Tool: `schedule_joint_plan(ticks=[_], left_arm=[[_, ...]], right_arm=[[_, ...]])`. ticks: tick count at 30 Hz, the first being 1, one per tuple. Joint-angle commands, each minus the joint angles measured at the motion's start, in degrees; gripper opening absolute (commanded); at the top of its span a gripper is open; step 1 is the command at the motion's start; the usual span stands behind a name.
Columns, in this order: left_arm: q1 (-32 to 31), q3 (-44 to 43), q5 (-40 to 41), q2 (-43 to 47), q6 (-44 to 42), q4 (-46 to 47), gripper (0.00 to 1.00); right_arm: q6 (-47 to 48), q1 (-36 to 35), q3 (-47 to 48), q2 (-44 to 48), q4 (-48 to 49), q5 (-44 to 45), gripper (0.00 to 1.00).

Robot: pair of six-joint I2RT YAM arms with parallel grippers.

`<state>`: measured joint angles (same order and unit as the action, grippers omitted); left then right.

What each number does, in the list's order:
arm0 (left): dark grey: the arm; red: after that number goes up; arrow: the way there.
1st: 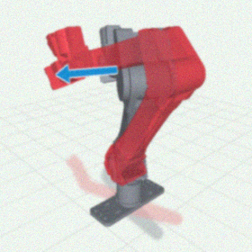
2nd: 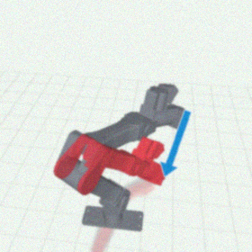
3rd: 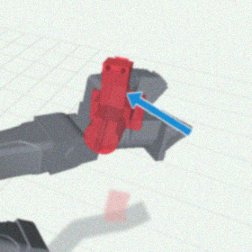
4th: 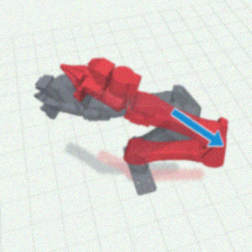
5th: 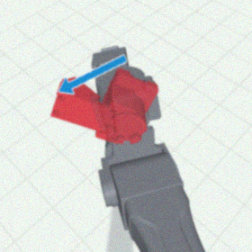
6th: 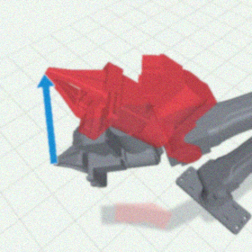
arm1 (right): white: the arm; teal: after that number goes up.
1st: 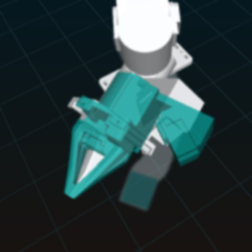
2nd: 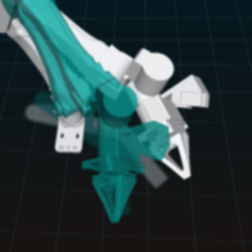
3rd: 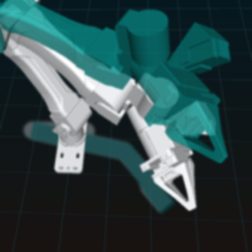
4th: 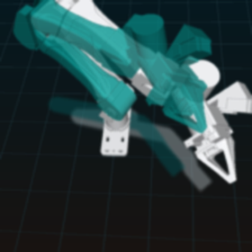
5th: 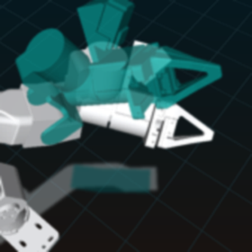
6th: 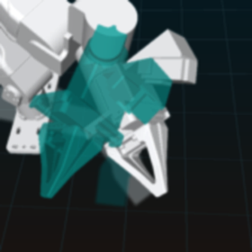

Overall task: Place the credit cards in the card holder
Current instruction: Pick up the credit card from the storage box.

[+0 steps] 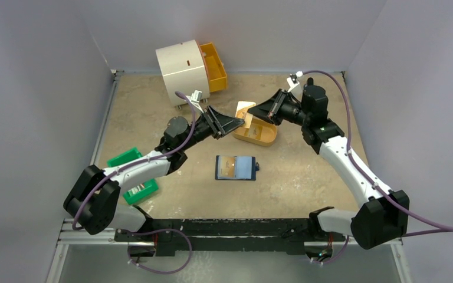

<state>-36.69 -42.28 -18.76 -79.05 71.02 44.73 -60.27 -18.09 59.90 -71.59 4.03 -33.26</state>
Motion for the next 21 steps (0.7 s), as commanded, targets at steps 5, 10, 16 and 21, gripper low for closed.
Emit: schedule_joint_plan(ticks=[5,10,16,21], left_arm=[[0.21,-0.77,-2.99,0.71,3.95,6.99,0.44],[0.29,-0.38,-2.44,0.30,5.54,8.49,0.45],[1.61,1.18,-1.73,1.28,7.17,9.61,0.45],[2.73,2.68,-2.11,1.37,9.42,12.58,0.42]], right_arm=[[1.98,0.07,2.86,1.36,1.13,-4.16,0.00],[2.18,0.00,2.62,2.39,0.70,-5.76,0.00],[3.58,0.19,0.92,4.66,2.84,-7.17,0.00],[1.80,0.96,-1.93,6.21,7.61,-9.03,0.00]])
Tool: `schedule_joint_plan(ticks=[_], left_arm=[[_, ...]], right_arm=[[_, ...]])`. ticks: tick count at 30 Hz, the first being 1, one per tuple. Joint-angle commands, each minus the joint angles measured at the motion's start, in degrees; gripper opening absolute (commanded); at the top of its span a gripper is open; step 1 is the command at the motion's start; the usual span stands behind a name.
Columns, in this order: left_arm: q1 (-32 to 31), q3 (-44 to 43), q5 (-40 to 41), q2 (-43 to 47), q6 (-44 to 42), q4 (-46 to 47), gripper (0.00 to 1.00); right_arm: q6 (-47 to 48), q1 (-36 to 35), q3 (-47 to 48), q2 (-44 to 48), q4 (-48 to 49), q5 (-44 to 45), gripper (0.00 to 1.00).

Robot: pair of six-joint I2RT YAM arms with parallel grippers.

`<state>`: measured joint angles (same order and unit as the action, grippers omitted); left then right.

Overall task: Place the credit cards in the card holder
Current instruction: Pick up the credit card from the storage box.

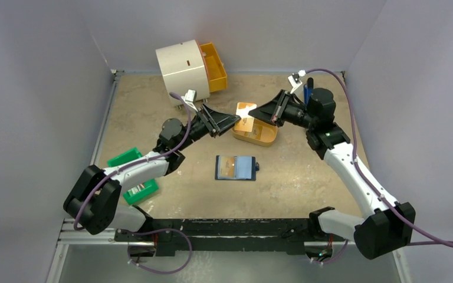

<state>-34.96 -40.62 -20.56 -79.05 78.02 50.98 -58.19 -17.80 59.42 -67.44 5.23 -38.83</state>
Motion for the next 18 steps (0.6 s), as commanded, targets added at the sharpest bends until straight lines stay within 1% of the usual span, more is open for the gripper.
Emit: schedule_joint_plan(ticks=[1,4,9,14,18], left_arm=[[1.11,1.12,-0.36,1.23,2.91,7.05,0.41],[1.56,1.54,-0.69,0.32,5.24,10.07,0.38],[2.18,2.01,-1.53,-1.76,9.97,17.56,0.36],[2.27,1.90,-1.59,-2.81,11.35,19.75,0.38],[2.35,1.66,-1.59,-3.17,11.37,19.86,0.37]], right_arm=[[-0.88,0.80,-2.10,2.24,7.77,-4.05,0.00],[-2.44,1.12,-3.91,2.63,11.93,-5.51,0.00],[-3.13,1.42,-5.20,3.52,15.67,-7.18,0.00],[-3.02,1.45,-5.32,3.72,16.78,-8.37,0.00],[-3.79,1.45,-5.71,3.81,18.94,-9.68,0.00]])
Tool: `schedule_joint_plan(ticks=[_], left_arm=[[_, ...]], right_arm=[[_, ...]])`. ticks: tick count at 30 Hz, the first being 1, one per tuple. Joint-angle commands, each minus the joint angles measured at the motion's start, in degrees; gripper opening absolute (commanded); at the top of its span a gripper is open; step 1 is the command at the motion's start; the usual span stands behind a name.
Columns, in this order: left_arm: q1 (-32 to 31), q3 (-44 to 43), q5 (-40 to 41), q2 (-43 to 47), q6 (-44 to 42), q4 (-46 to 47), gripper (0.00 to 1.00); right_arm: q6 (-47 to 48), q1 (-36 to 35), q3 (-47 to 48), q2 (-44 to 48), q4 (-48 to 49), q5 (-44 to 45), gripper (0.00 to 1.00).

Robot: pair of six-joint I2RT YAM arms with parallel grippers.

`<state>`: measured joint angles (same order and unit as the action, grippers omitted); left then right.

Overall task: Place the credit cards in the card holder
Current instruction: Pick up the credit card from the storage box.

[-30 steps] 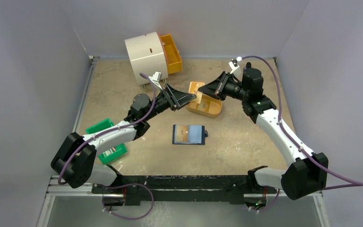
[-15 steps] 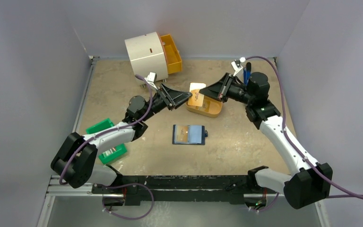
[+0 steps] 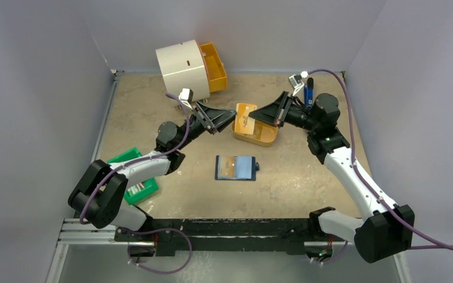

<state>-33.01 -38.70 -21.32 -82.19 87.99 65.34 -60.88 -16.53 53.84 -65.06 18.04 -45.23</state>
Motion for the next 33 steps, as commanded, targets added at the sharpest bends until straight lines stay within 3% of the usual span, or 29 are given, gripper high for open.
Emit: schedule_joint_plan(ticks=[1,13,21,33], left_arm=[[0.41,-0.24,-0.83,-0.13,1.52,5.55,0.37],[0.51,-0.58,-1.00,-1.67,2.54,8.06,0.27],[0.52,-0.96,-1.49,-3.09,2.43,9.33,0.10],[0.34,-3.65,-3.56,-3.20,-0.01,6.89,0.06]], right_arm=[[-1.24,0.19,-0.22,1.41,6.40,-3.56,0.00],[-1.68,0.19,-0.34,1.36,8.75,-5.64,0.00],[-3.67,0.18,-0.54,0.60,12.52,-6.40,0.00],[-3.20,0.16,-0.25,-0.75,11.59,-6.45,0.00]])
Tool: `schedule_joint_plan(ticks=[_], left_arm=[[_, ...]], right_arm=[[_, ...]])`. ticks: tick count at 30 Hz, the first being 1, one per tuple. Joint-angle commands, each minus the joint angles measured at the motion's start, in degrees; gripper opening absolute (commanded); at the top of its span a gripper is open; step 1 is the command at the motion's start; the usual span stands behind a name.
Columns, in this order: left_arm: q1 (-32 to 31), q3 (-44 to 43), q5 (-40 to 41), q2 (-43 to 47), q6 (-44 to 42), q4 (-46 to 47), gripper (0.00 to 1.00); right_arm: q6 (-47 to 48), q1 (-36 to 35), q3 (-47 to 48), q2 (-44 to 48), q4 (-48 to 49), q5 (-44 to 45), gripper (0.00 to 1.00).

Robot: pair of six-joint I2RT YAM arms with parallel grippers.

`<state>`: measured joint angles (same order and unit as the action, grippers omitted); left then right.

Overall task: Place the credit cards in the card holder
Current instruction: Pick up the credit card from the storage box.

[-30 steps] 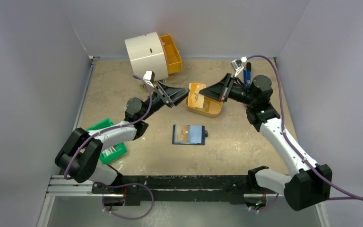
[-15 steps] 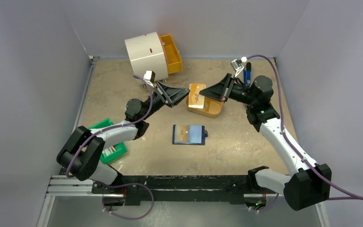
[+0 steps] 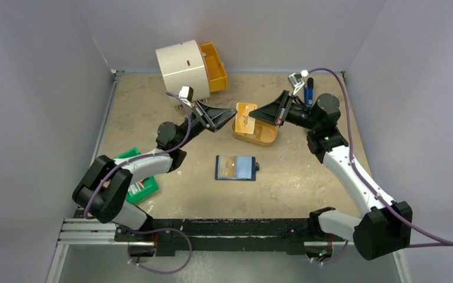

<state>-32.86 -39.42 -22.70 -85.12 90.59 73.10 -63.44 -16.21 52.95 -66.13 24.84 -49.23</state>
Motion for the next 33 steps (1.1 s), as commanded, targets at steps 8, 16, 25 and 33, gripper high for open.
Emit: schedule_joint_plan(ticks=[8,16,25,33], left_arm=[[-1.20,-6.29,-3.04,2.35,-12.43,-14.76,0.20],[-1.33,-5.80,-4.06,0.62,-9.66,-10.07,0.23],[-1.59,-5.58,-5.84,-1.55,-7.55,-3.73,0.22],[-1.59,-3.48,-5.38,-2.66,-7.89,-2.61,0.11]], right_arm=[[-0.54,-0.14,1.16,0.08,4.64,-2.84,0.00],[-1.57,-0.19,0.93,-0.23,6.07,-3.89,0.00],[-9.24,-0.15,-2.55,-1.25,16.16,-4.64,0.00],[-13.30,-0.14,-3.34,-1.36,23.38,-5.43,0.00]])
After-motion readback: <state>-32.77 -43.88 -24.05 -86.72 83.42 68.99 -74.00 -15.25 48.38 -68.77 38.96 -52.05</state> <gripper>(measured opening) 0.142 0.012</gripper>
